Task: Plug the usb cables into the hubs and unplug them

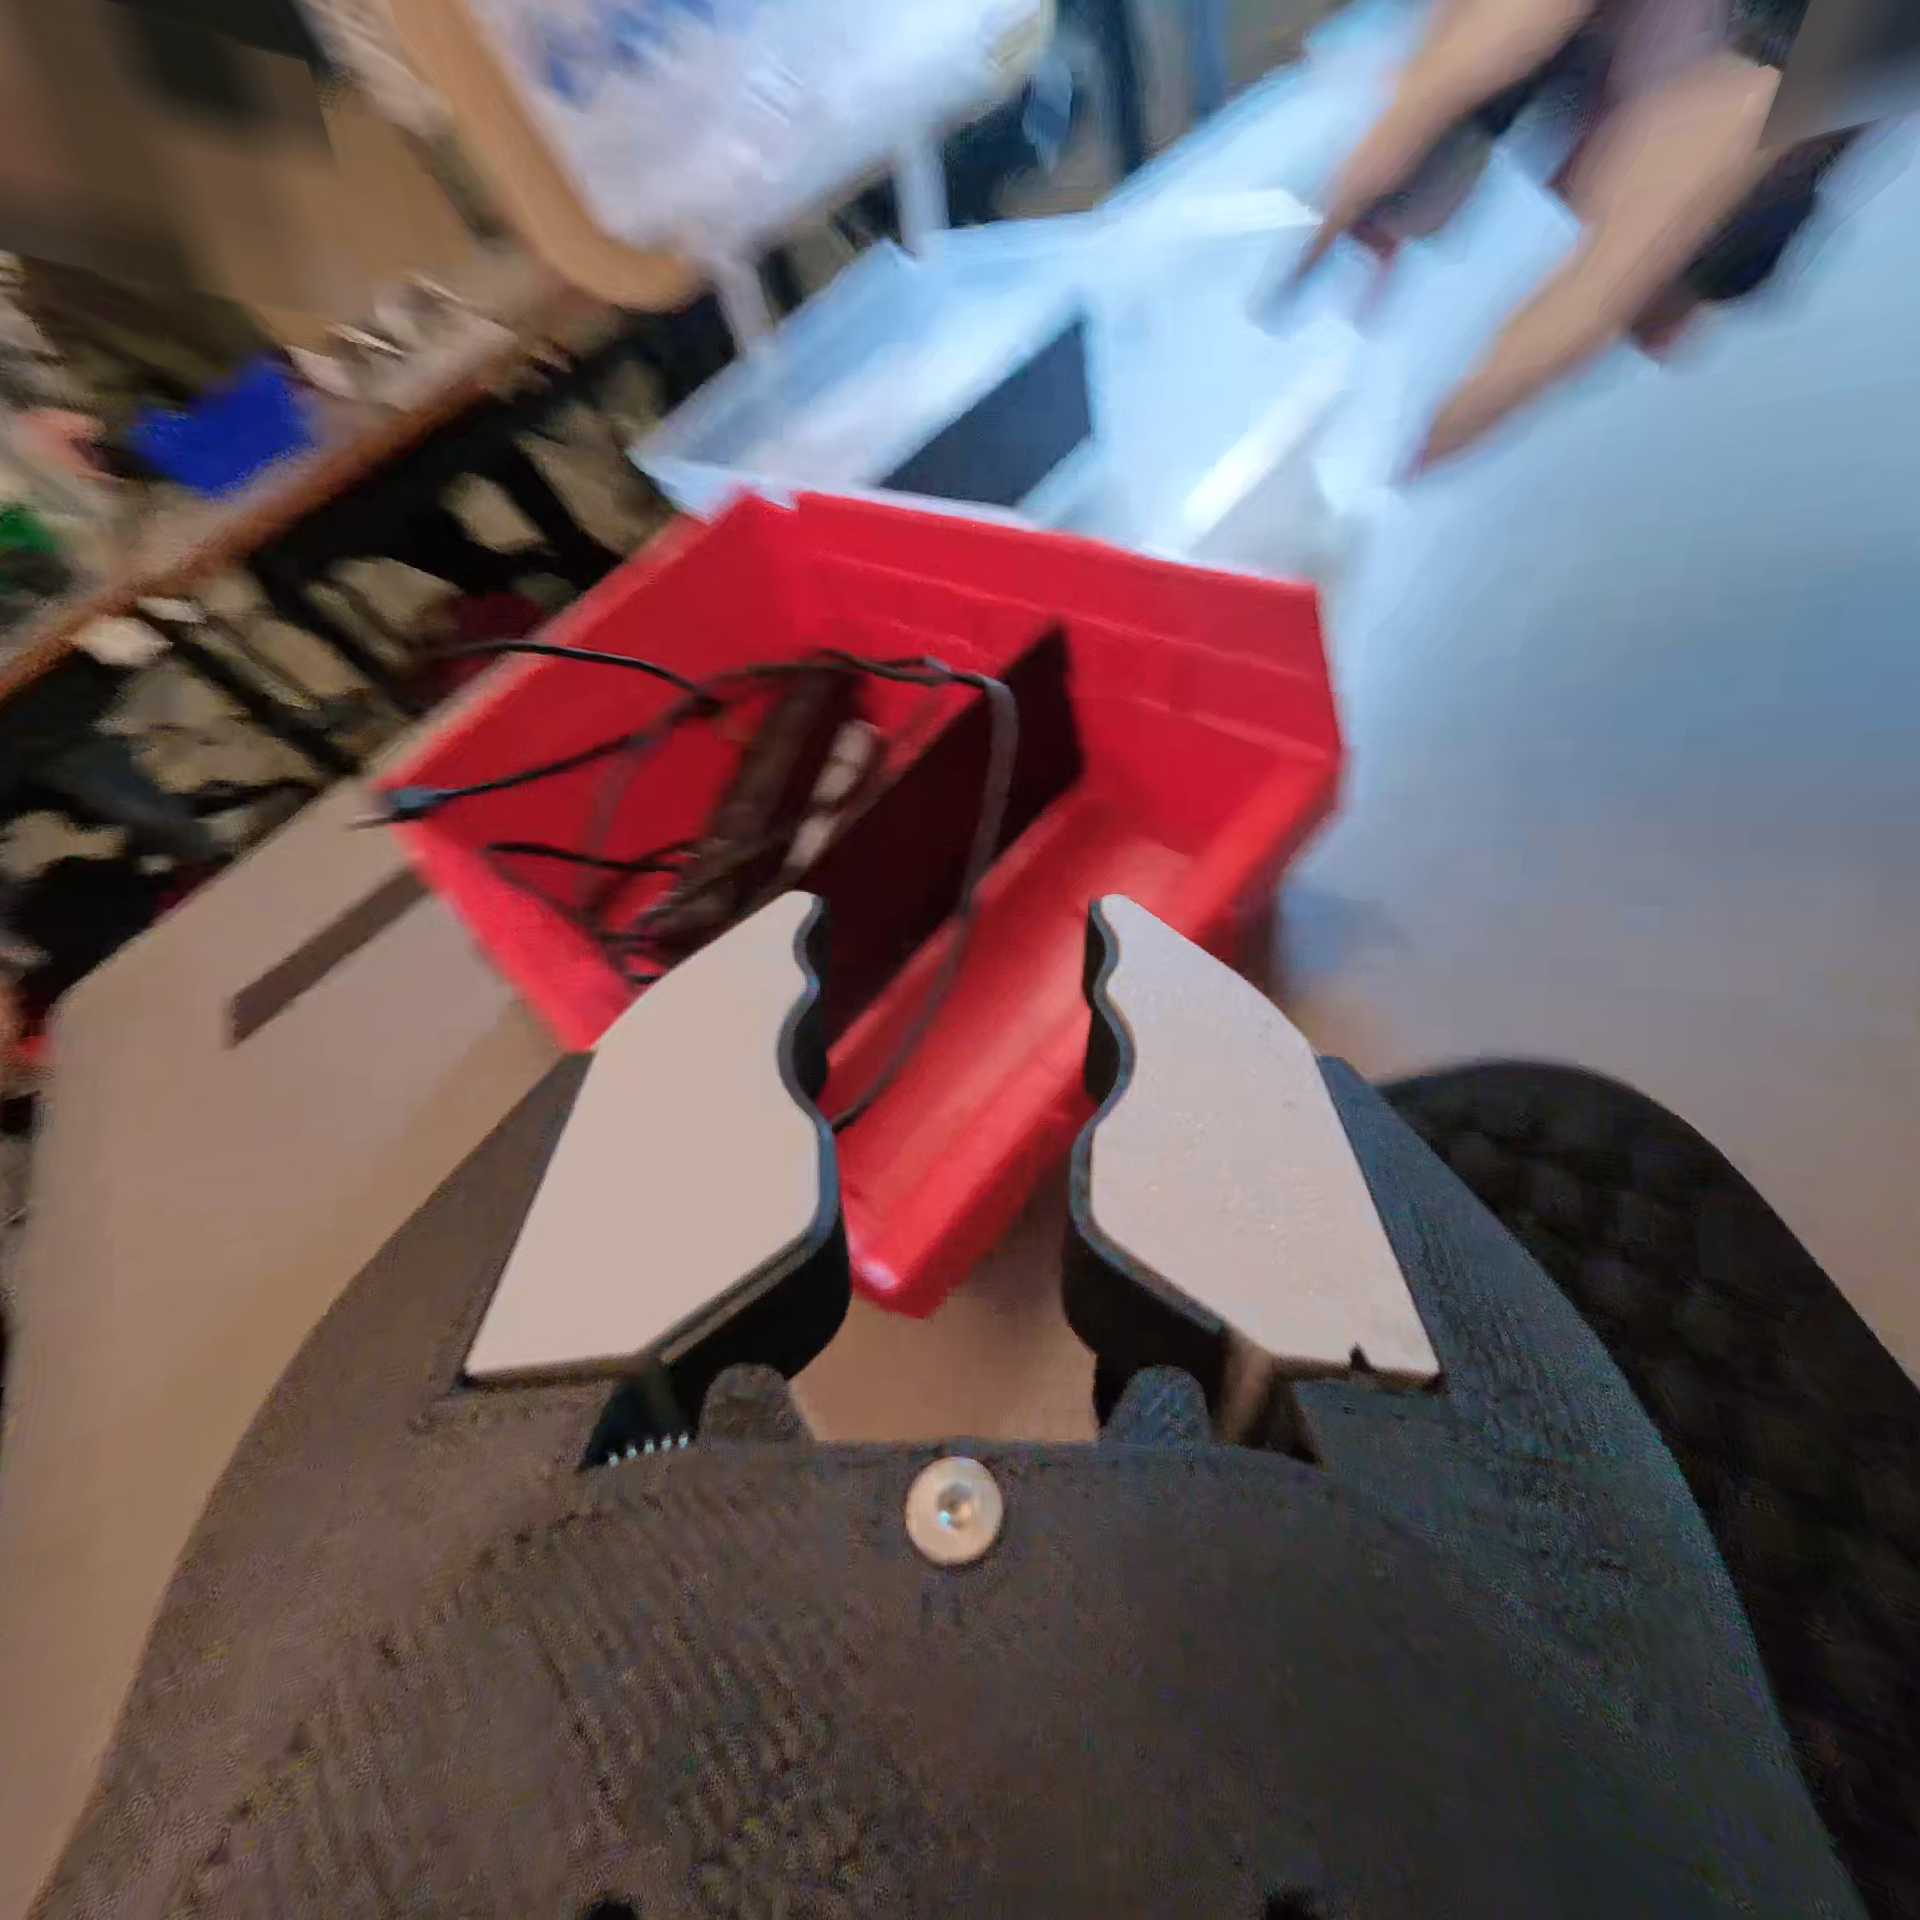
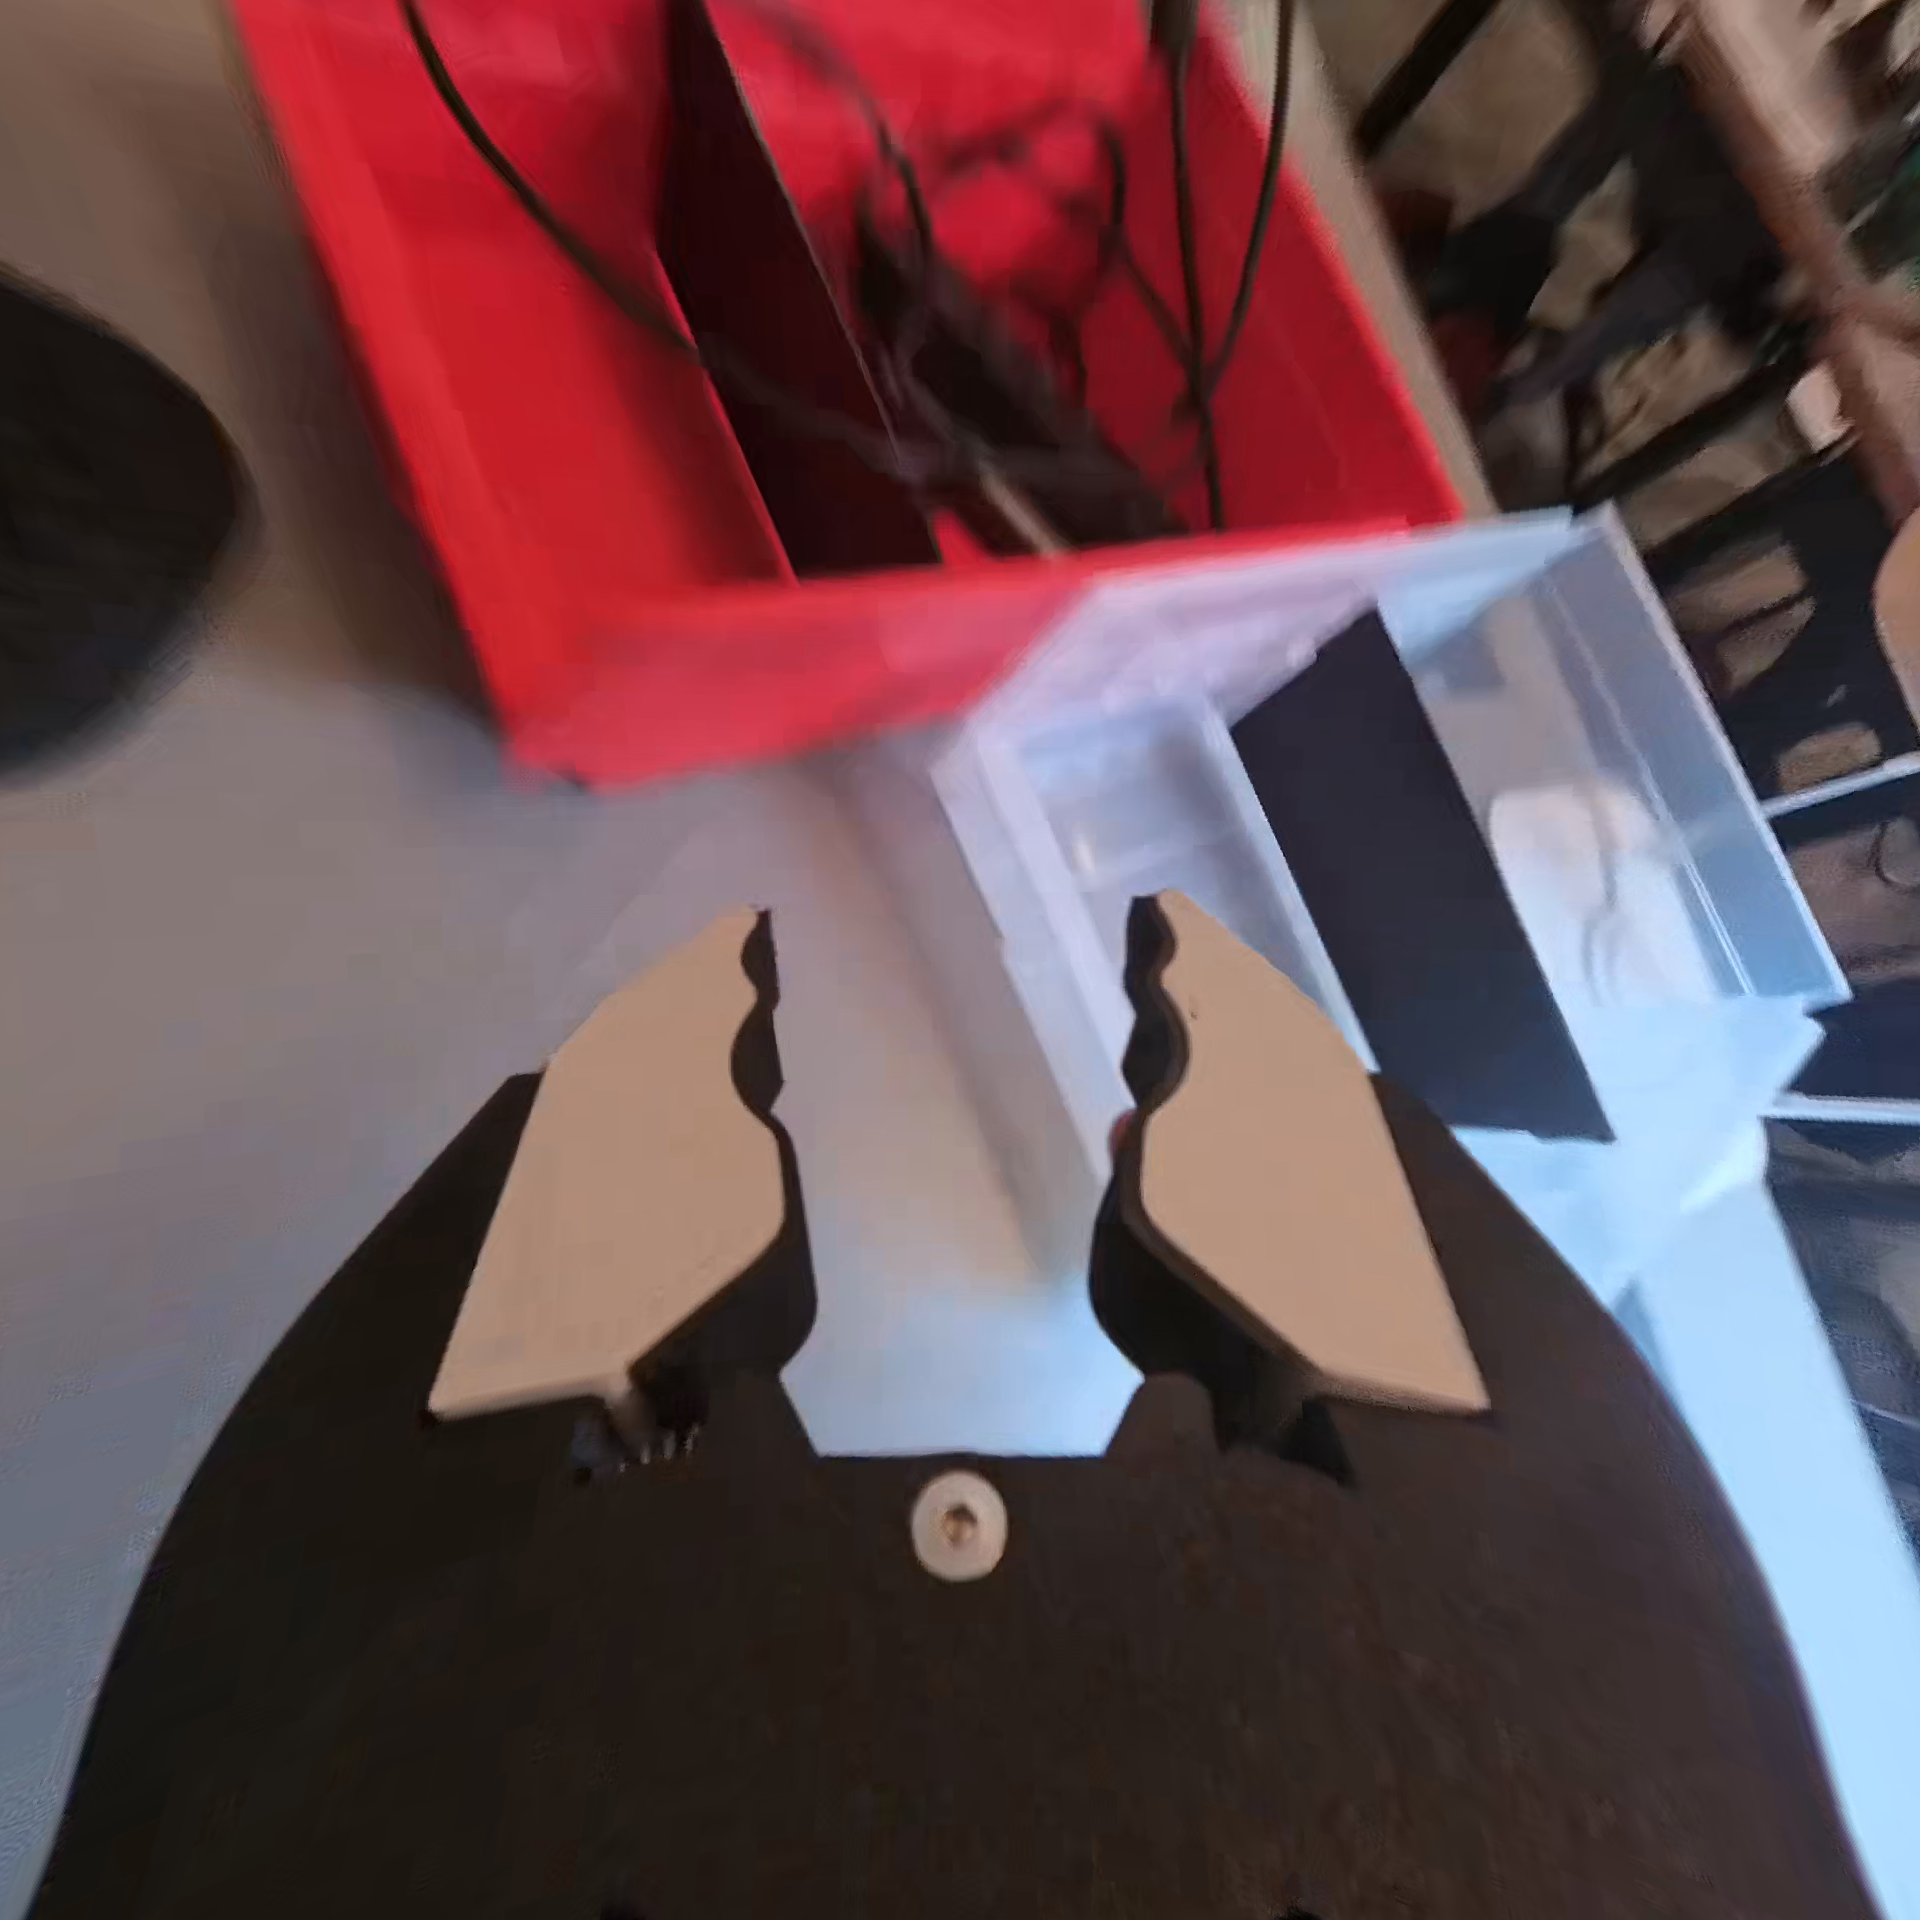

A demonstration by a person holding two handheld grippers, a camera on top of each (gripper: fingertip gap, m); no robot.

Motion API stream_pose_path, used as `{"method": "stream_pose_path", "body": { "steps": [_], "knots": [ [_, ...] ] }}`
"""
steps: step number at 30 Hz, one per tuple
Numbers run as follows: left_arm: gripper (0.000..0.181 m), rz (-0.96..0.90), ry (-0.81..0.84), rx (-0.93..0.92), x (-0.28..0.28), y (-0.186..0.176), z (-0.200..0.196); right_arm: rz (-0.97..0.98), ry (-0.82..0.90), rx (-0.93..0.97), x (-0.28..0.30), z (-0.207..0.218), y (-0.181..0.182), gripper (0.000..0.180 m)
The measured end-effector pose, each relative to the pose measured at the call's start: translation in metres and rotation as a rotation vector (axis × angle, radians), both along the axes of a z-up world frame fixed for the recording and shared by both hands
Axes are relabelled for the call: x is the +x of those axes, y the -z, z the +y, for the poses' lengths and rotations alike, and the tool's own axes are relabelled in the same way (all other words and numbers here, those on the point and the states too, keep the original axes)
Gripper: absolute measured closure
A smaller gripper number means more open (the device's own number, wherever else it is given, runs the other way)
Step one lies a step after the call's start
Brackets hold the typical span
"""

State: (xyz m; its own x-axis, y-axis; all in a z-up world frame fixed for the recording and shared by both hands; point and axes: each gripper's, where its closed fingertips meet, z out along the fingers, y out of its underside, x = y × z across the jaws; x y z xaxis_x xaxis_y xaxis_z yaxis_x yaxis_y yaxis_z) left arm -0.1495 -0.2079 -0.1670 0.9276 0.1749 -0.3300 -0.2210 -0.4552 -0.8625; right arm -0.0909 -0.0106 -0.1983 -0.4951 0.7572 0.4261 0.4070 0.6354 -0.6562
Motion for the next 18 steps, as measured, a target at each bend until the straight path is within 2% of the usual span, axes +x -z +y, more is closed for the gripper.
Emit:
{"method": "stream_pose_path", "body": {
  "steps": [1,3,5,8,10,11,18],
  "knots": [
    [0.13,-0.015,0.059,-0.116,0.01,0.015,0.01,-0.081,0.01,0.08,-0.009,0.023,0.012,0.114],
    [0.125,0.016,0.106,-0.361,0.016,0.05,0.025,-0.196,0.001,0.22,-0.027,0.059,0.038,0.106],
    [0.119,0.095,0.121,-0.567,0.008,0.08,0.034,-0.29,-0.055,0.294,-0.035,0.074,0.065,0.108],
    [0.128,0.1,0.202,-0.716,0.006,0.106,0.046,-0.329,-0.083,0.333,-0.033,0.079,0.085,0.132],
    [0.144,0.04,0.27,-0.746,0.013,0.112,0.05,-0.275,-0.084,0.318,-0.022,0.078,0.084,0.148],
    [0.152,0.017,0.289,-0.742,0.017,0.113,0.051,-0.26,-0.074,0.31,-0.012,0.079,0.082,0.148],
    [0.152,0.073,0.249,-0.657,0.019,0.113,0.056,-0.195,0.106,0.254,0.1,0.097,0.08,0.144]
  ]
}}
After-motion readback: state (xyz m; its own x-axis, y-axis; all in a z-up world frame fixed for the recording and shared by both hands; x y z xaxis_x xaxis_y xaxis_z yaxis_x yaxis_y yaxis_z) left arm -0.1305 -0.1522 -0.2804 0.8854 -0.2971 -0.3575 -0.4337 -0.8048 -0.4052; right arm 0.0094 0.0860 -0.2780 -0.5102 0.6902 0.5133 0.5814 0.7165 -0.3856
